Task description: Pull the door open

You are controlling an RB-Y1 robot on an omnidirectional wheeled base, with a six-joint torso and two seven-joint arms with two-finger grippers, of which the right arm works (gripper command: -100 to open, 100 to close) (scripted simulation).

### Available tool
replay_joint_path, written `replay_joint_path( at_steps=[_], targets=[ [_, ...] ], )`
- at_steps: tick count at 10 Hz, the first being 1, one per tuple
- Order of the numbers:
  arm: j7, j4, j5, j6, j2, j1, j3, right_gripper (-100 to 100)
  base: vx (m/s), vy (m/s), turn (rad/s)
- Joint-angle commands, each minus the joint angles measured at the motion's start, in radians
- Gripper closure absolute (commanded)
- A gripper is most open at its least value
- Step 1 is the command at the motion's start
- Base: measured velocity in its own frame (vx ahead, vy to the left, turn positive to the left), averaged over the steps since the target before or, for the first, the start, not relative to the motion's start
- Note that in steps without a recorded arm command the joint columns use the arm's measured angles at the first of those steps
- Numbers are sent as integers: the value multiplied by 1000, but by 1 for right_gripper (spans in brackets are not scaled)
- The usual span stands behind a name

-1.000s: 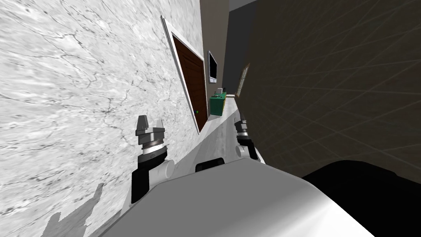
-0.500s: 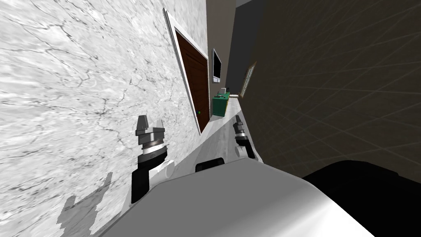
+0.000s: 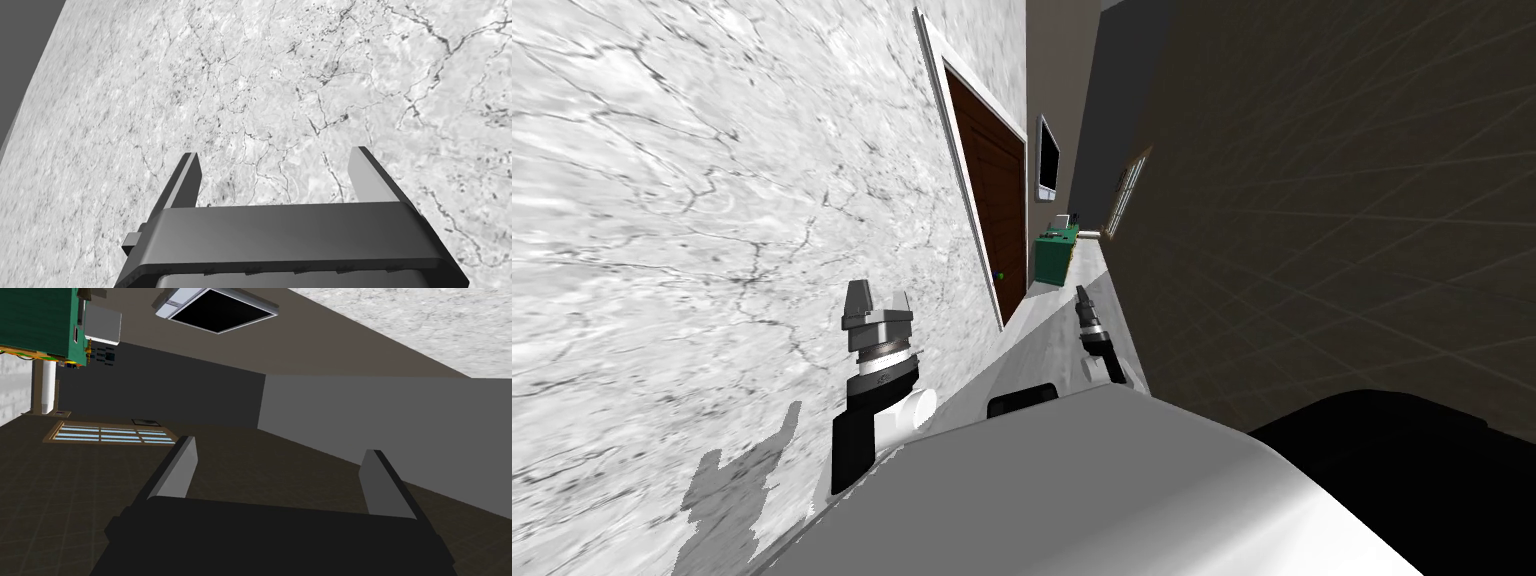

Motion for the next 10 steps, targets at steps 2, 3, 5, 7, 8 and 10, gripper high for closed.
replay_joint_path(
  at_steps=[2, 3, 5, 7, 8, 10],
  targets=[
    [48, 55, 27, -20, -12, -14, 4, -100, 148, -24, 118],
    [74, 85, 43, -31, -17, -22, 7, -100, 157, -22, 136],
    [113, 131, 66, -46, -24, -35, 11, -100, 133, -41, 125],
    [154, 178, 91, -63, -30, -47, 15, -100, 144, -46, 131],
    [167, 194, 99, -69, -31, -52, 17, -100, 147, -36, 125],
    [195, 226, 116, -80, -35, -61, 19, -100, 102, -26, 69]
  ],
)
